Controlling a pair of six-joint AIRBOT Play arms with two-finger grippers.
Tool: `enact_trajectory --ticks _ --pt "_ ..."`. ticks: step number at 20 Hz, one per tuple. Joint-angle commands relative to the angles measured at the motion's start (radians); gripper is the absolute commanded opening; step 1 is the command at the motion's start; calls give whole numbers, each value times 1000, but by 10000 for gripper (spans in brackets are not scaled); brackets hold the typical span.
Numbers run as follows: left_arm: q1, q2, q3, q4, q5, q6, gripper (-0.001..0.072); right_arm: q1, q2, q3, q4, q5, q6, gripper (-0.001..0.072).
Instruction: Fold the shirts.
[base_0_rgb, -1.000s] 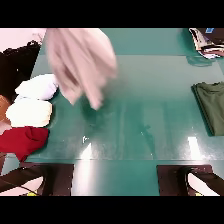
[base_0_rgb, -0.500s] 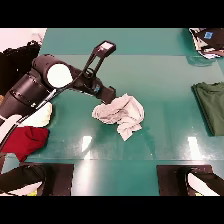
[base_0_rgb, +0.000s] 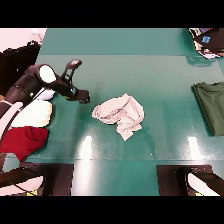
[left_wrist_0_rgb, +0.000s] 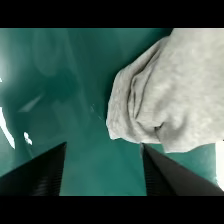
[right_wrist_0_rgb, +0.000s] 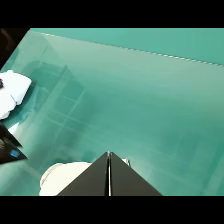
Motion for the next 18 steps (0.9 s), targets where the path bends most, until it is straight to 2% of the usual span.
enact_trajectory --ticks 1,6,11,12,13,14,15,18 --pt "46 -94 -65 -154 3 102 552 1 -1 0 0 3 0 14" --pt "42 -183 -65 -266 46 102 552 1 -1 0 0 7 0 14" --pt "-29 -186 -65 -260 111 97 550 1 0 0 0 7 0 14" --pt "-43 -186 -65 -259 124 93 477 1 0 0 0 8 0 14" --pt "-49 -186 -65 -260 133 93 315 1 0 0 0 13 0 14" --pt "-48 -186 -64 -265 134 93 118 1 0 0 0 23 0 14" --pt "-39 -185 -57 -261 128 93 22 0 0 0 0 40 1 14" --pt "22 -169 10 -260 57 93 20 0 8 -23 -39 116 2 14"
